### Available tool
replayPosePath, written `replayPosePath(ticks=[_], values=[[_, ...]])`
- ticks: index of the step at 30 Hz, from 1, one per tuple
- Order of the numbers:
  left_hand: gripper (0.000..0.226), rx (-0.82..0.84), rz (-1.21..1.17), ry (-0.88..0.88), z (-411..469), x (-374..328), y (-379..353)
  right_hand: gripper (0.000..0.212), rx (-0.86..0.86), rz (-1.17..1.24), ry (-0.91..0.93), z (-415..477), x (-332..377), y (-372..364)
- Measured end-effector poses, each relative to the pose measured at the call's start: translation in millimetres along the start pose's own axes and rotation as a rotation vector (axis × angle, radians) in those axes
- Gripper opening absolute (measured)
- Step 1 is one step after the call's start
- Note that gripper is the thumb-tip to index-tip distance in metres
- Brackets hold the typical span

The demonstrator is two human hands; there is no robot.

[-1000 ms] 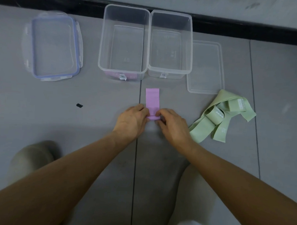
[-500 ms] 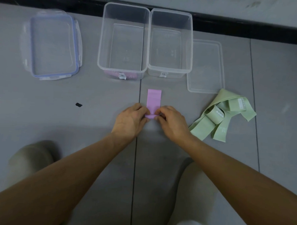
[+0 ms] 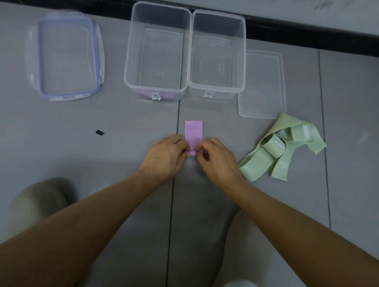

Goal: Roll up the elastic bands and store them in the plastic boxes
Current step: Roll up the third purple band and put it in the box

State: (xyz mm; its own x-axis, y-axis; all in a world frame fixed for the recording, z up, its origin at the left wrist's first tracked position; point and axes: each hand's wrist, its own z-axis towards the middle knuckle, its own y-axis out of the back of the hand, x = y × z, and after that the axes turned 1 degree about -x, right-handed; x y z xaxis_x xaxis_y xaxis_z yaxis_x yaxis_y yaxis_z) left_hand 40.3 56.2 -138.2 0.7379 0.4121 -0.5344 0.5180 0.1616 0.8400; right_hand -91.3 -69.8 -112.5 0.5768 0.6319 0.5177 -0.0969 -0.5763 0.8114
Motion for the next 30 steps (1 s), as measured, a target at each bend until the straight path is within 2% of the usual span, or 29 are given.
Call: replayPosePath(ticks=[3, 8, 14, 18, 21, 23, 30], values=[[0.019, -0.003, -0.045, 0.018, -2.5, -0.2, -0.2, 0.014, 0.032, -0.056, 0.028, 2.8, -1.2, 2.9], [0.008, -0.016, -0.055, 0.027, 2.3, -2.3, -0.8, 0.028, 0.081, -0.093, 0.068, 2.0, -6.4, 3.4], [0.007, -0.049, -0.085, 0.074, 8.1, -4.6, 3.5, 0.026, 0.052, -0.147, 0.064, 11.1, -6.7, 4.0], [0.016, -0.016, -0.042, -0.018, 5.3, -0.8, 5.9, 0.023, 0.025, -0.112, 0.064, 9.5, -7.5, 1.8], [0.018, -0.017, -0.038, -0.019, 4.7, 0.1, 5.0, 0.021, -0.017, -0.051, 0.056, 6.9, -6.8, 0.6], [0.019, -0.017, -0.035, -0.008, 5.7, -0.3, 3.7, 0.016, -0.009, -0.046, 0.068, 6.7, -7.1, -0.2], [0.032, 0.010, 0.024, -0.069, 4.2, -0.6, 2.6, 0.022, 0.035, -0.093, 0.060, 2.2, -13.6, -2.7]])
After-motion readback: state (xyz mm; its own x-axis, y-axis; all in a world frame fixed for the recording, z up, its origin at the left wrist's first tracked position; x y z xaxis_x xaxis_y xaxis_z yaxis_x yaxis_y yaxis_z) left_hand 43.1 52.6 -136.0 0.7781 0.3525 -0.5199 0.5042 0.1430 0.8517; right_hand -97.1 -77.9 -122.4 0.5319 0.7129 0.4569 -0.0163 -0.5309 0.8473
